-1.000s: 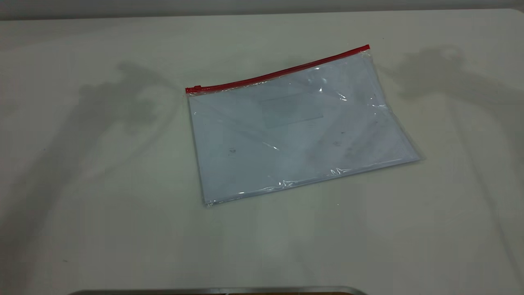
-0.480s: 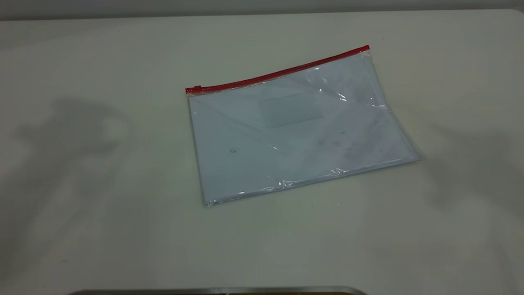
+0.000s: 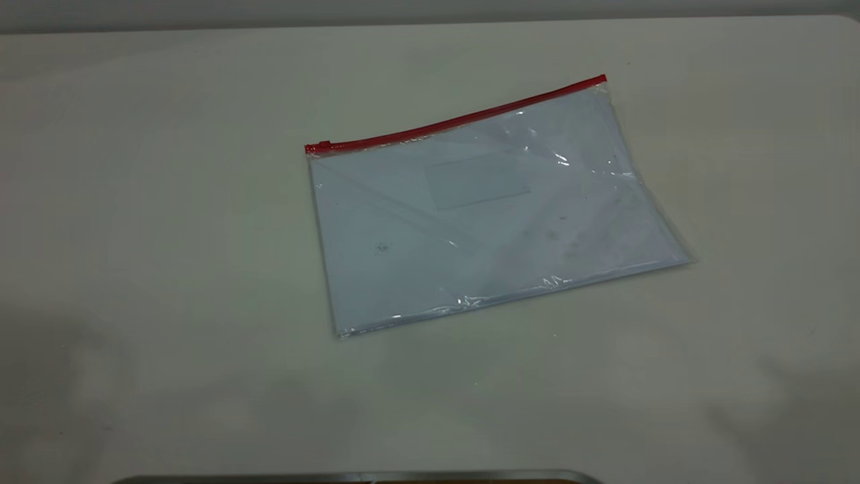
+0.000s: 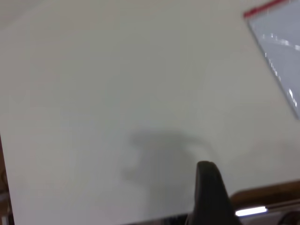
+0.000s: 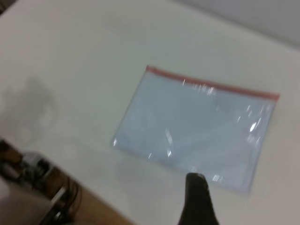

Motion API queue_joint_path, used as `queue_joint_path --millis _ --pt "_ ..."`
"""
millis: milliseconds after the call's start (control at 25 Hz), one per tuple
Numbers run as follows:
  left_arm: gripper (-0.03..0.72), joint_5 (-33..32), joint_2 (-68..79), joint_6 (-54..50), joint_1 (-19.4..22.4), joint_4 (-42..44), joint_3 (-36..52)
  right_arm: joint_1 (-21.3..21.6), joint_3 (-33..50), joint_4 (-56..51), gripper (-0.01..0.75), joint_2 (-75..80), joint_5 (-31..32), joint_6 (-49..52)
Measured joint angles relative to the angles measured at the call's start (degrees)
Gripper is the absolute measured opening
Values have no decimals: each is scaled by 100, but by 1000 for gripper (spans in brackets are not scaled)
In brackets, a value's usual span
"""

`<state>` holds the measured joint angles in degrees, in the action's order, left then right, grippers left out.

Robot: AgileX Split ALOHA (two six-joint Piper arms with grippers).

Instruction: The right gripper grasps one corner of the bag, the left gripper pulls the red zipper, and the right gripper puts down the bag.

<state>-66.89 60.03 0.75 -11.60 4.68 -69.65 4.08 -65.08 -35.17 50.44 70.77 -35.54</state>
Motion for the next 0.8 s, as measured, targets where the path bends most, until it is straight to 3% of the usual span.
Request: queue_joint_path --millis 280,600,800 --pt "522 0 -1468 0 0 5 1408 0 1575 30 589 -1554 0 101" --pt "522 0 -2804 0 0 5 2751 0 2663 864 588 -3274 -12 170" --pt "522 0 -3339 -35 0 -33 3446 0 3228 1486 588 -4031 -365 683"
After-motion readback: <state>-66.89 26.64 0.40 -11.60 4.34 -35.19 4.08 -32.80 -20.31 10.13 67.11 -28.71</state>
